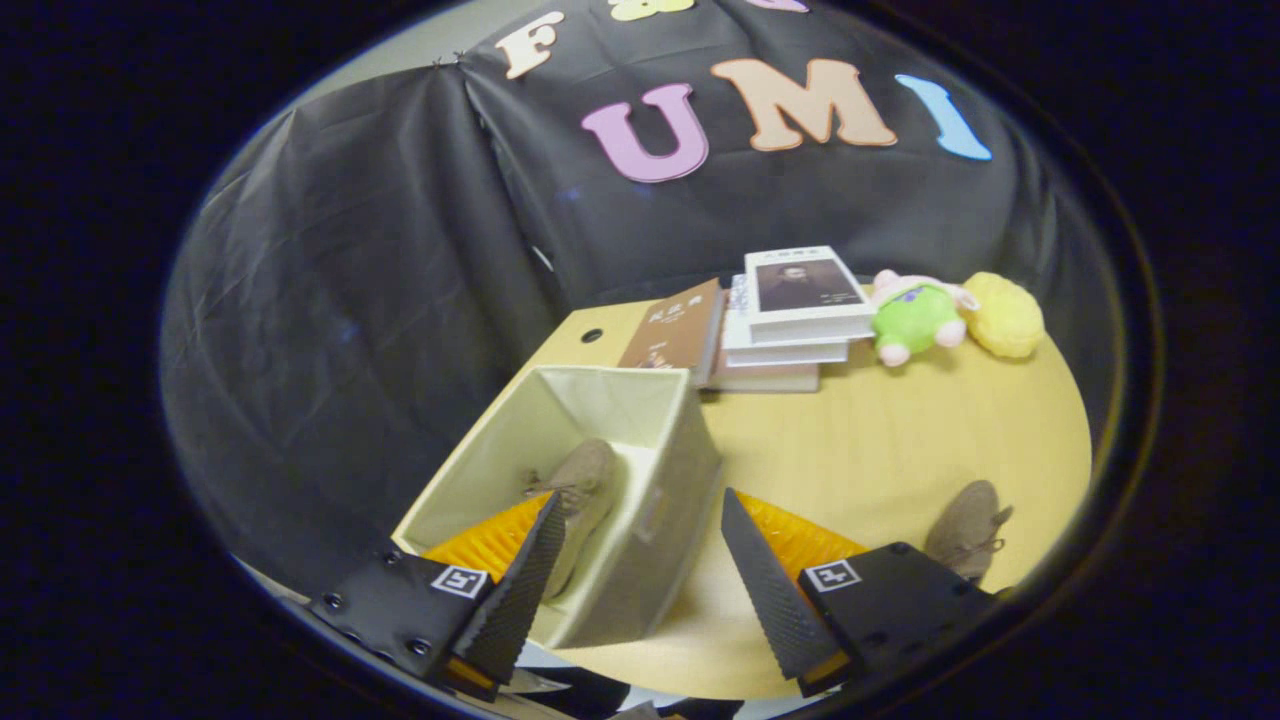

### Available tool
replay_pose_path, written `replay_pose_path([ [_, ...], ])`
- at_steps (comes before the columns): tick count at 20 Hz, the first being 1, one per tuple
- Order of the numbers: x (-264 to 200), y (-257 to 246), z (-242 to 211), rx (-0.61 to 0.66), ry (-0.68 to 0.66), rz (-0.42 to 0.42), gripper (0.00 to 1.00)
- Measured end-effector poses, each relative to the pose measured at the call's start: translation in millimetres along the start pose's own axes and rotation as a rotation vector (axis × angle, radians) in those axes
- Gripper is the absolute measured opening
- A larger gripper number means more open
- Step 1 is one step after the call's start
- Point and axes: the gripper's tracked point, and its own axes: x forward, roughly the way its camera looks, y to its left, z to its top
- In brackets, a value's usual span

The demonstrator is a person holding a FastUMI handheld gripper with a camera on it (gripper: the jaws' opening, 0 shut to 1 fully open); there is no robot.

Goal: Open the storage box then place both shoes into the box .Put the left shoe in first, then the right shoe, with the right side of both shoes facing outward in a uniform manner.

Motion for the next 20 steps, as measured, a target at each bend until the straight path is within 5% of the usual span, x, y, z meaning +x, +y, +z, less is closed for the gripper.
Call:
replay_pose_path([
  [10,-51.3,-177.0,-28.3,0.028,-0.023,-0.31,0.98],
  [20,-71.4,-265.4,-110.5,0.041,0.136,-0.394,0.96],
])
